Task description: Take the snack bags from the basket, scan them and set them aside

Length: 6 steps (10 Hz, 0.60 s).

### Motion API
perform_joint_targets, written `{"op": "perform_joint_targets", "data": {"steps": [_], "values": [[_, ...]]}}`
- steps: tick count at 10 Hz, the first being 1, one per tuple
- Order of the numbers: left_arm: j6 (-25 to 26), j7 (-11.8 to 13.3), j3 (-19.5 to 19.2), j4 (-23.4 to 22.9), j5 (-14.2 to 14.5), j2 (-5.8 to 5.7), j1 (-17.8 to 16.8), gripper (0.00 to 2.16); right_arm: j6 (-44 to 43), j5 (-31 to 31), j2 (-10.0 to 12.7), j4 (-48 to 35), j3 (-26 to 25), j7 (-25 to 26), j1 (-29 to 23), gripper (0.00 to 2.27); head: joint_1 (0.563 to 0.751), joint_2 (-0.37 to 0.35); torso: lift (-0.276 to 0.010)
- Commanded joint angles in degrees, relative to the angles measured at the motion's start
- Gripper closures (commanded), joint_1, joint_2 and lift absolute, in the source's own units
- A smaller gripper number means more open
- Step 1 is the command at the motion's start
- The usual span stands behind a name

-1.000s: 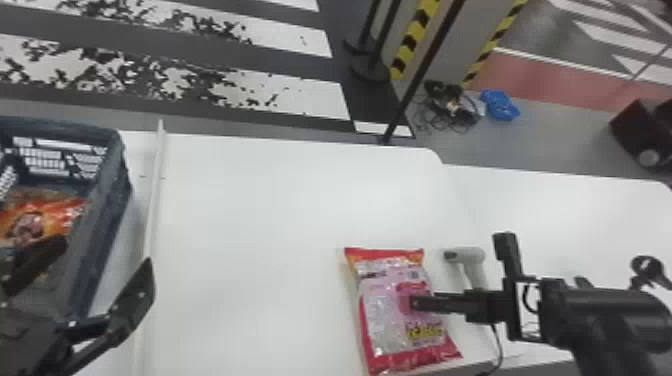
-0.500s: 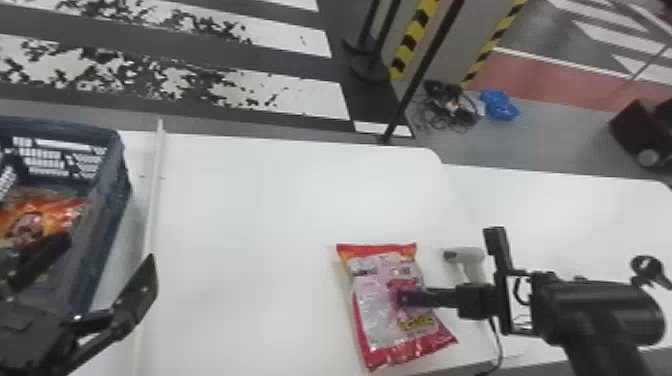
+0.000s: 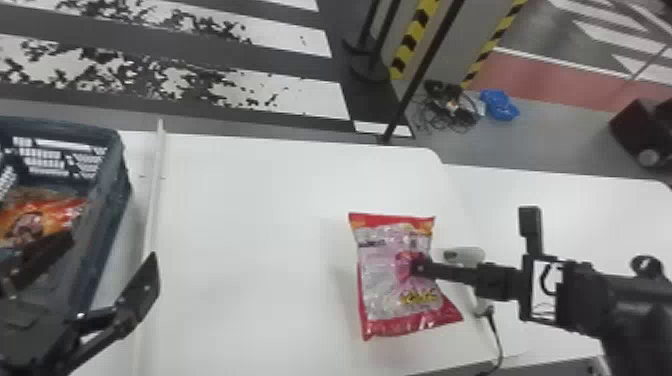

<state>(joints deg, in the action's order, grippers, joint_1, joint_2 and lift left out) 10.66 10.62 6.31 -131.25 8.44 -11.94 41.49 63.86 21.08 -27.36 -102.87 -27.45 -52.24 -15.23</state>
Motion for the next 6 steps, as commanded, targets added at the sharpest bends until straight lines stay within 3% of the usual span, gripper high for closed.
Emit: {"op": "perform_joint_targets", "data": {"steps": [1, 2, 3, 4, 6], "values": [[0.2, -0.1, 0.0, -0.3, -0.1, -0.02, 0.2, 0.07, -3.6, 7.7, 2.0, -0.9, -6.7, 4.0, -0.2, 2.25, 0.695, -0.350, -0.075], [0.9, -0.1, 0.3, -0.4, -0.2, -0.02, 0.3, 0.07, -11.7, 13.8, 4.8, 1.1, -11.1, 10.6, 0.6, 2.25, 0.695, -0.350, -0.075], [1.3, -0.3, 0.9, -0.4, -0.6, -0.02, 0.3, 0.07, -16.6, 15.2, 8.3, 4.0, -15.2, 14.4, 3.7, 2.25, 0.695, -0.350, -0.075], [1.6, -0.3, 1.0, -0.4, -1.1, -0.02, 0.3, 0.07, -19.6, 16.7, 10.2, 7.1, -17.9, 17.8, 6.4, 2.25, 0.695, -0.350, -0.075], [1.6, -0.3, 1.0, -0.4, -1.1, -0.02, 0.6, 0.07, -30.5, 20.3, 10.3, 14.0, -20.7, 26.0, 7.5, 2.25, 0.695, -0.350, -0.075]]}}
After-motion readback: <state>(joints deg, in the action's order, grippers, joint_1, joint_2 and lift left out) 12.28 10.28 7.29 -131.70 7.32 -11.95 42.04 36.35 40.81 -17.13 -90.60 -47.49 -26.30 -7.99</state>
